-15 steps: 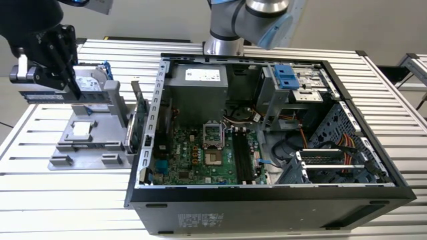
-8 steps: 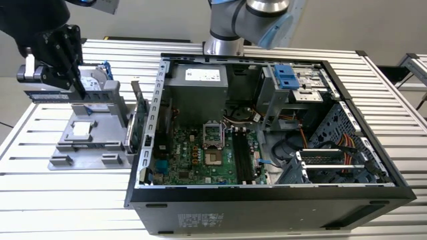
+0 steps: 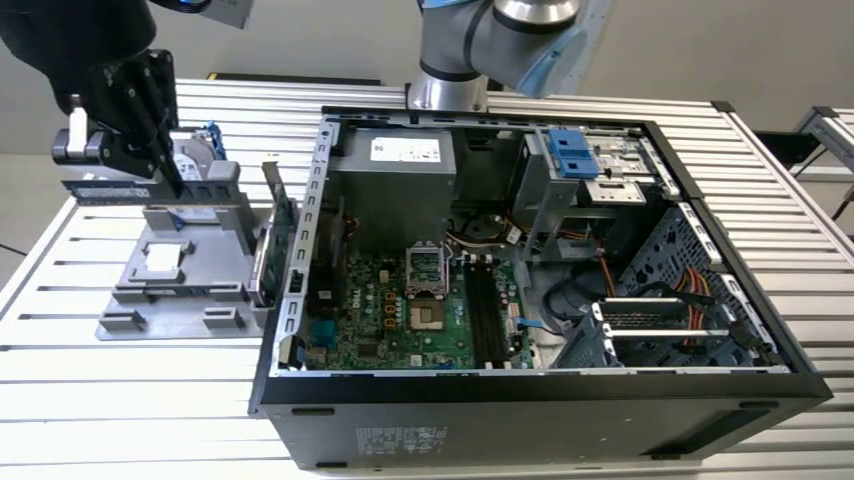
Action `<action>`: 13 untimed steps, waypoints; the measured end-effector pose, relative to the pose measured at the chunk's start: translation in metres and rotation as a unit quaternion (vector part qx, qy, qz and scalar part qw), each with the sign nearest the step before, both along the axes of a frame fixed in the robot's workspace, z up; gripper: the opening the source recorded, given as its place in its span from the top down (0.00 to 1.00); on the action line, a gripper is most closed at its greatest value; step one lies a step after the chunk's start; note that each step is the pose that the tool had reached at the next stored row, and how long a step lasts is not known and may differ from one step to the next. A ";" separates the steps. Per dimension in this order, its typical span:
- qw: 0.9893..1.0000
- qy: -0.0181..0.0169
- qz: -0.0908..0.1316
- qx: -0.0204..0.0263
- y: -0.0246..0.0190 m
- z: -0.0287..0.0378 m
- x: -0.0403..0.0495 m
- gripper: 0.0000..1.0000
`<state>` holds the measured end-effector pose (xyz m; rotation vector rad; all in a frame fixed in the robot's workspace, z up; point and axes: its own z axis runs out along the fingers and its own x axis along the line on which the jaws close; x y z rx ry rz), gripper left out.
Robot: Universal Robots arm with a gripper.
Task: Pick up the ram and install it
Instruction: 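Pick up the ram and move it above insertion slot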
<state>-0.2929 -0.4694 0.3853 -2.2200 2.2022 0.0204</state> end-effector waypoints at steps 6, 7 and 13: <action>1.000 0.000 0.000 0.000 0.0001 0.0000 0.0055 1.00; 1.000 0.000 0.000 0.000 0.0001 0.0000 0.0063 1.00; 1.000 0.000 0.000 0.000 0.0005 0.0000 0.0115 1.00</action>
